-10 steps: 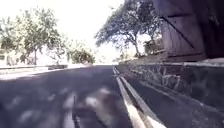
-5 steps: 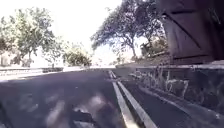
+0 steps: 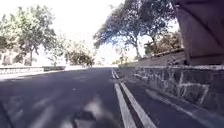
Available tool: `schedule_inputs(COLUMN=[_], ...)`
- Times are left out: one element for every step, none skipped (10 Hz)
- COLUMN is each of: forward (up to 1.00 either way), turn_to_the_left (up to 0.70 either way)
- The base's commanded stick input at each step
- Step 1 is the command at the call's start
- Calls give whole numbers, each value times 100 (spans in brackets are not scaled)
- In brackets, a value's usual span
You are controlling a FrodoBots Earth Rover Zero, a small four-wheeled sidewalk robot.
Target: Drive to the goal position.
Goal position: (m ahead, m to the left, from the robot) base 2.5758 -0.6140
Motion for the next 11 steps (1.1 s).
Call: schedule_inputs(forward=[56,26,0,0,0,0,0,0,0,-70,-70], turn_to_the_left=[0,0,0,0,0,0,0,0,0,0,0])
